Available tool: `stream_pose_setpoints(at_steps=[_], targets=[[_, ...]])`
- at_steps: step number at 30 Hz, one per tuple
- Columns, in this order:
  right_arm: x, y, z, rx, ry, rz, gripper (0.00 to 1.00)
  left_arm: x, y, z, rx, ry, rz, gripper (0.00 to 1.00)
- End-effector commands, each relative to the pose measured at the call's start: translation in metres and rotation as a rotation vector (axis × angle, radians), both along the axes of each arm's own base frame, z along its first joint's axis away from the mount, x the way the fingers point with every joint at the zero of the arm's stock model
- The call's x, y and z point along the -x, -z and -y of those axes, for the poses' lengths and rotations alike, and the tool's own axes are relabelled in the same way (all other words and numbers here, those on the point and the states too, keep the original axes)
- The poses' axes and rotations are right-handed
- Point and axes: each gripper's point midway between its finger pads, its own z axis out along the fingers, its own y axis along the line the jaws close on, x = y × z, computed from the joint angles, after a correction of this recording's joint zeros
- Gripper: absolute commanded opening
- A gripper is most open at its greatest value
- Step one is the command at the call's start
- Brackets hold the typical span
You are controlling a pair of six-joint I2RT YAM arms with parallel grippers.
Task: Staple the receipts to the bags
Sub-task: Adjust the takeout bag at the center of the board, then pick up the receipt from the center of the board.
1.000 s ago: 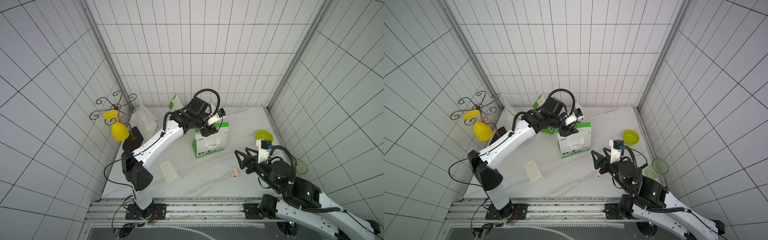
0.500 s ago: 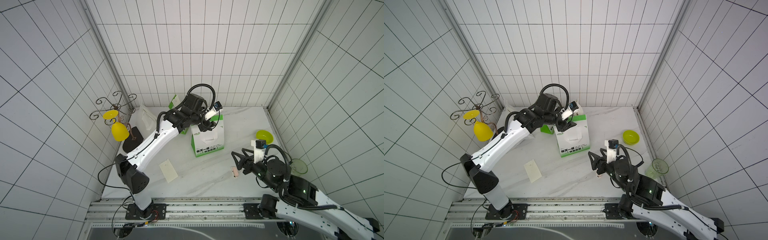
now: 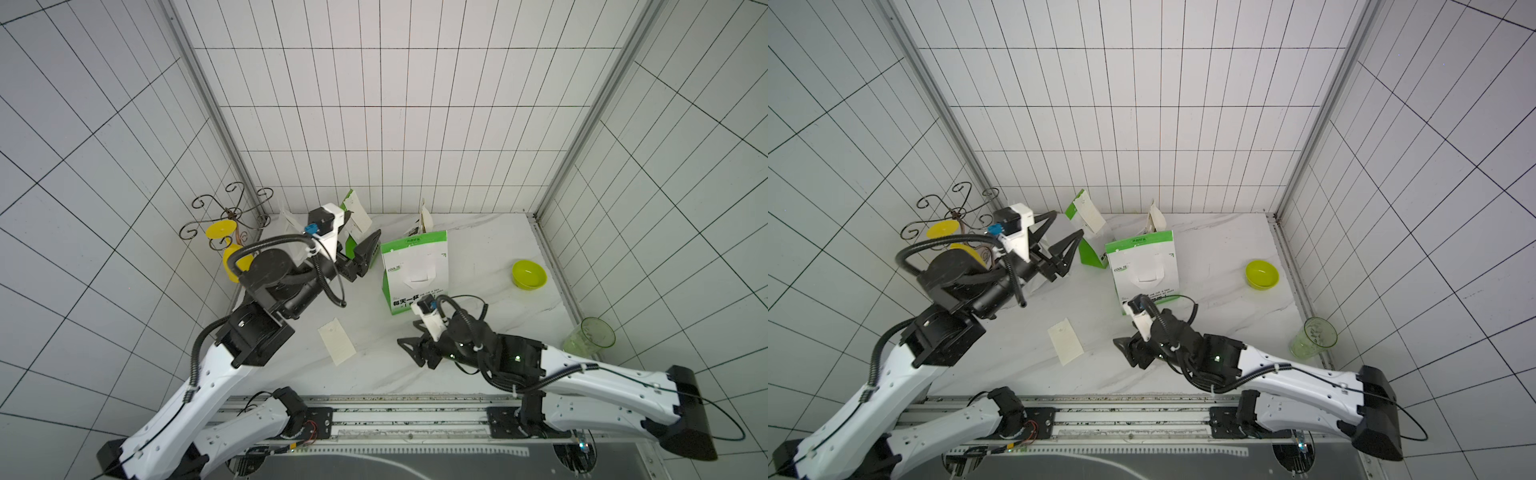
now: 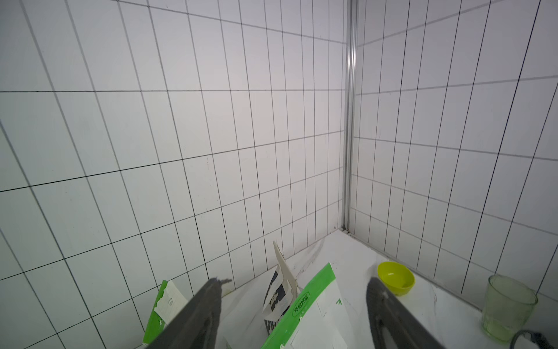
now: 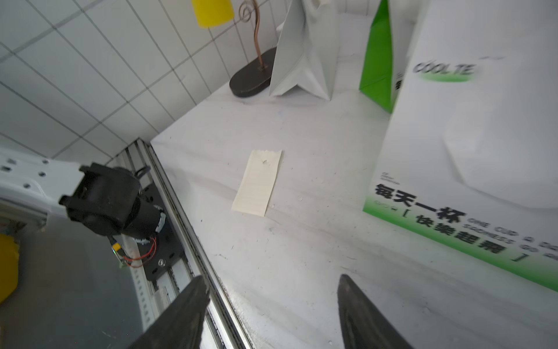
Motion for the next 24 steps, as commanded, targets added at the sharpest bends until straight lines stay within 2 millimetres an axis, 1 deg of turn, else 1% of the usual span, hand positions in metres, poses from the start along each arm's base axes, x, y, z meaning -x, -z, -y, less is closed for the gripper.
stream_pose_setpoints(at_steps=[1,3,6,7,9,10,11,14,16,20,22,24], targets=[[0.019,0.0,-0.054,0.023,-0.145,0.042,0.68,0.01,-0.012,-0.03,0.156,-0.073,-0.011,0.74],[0.023,0.02,-0.08,0.075,-0.192,0.031,0.67,0.022,-0.018,-0.042,0.179,-0.078,0.014,0.74],[0.016,0.044,-0.113,0.12,-0.219,0.018,0.66,0.041,-0.031,-0.062,0.235,-0.088,0.058,0.74],[0.012,0.049,-0.124,0.132,-0.223,0.02,0.66,0.048,-0.035,-0.067,0.251,-0.082,0.072,0.74],[-0.004,0.06,-0.142,0.151,-0.207,0.014,0.64,0.055,-0.039,-0.072,0.265,-0.076,0.079,0.74],[-0.016,0.064,-0.149,0.15,-0.187,0.001,0.63,0.057,-0.038,-0.071,0.263,-0.063,0.078,0.74],[-0.029,0.07,-0.155,0.155,-0.167,-0.005,0.64,0.059,-0.037,-0.069,0.258,-0.05,0.078,0.74],[-0.062,0.074,-0.169,0.151,-0.118,-0.001,0.63,0.062,-0.032,-0.066,0.251,-0.022,0.067,0.74],[-0.08,0.078,-0.18,0.153,-0.102,0.002,0.64,0.063,-0.027,-0.063,0.25,-0.005,0.057,0.74],[-0.114,0.1,-0.193,0.207,-0.056,-0.011,0.66,0.064,-0.022,-0.058,0.237,0.023,0.047,0.74],[-0.126,0.113,-0.195,0.225,-0.041,-0.024,0.67,0.065,-0.021,-0.058,0.237,0.026,0.047,0.74],[-0.133,0.124,-0.196,0.244,-0.037,-0.035,0.68,0.067,-0.021,-0.058,0.235,0.031,0.052,0.74]])
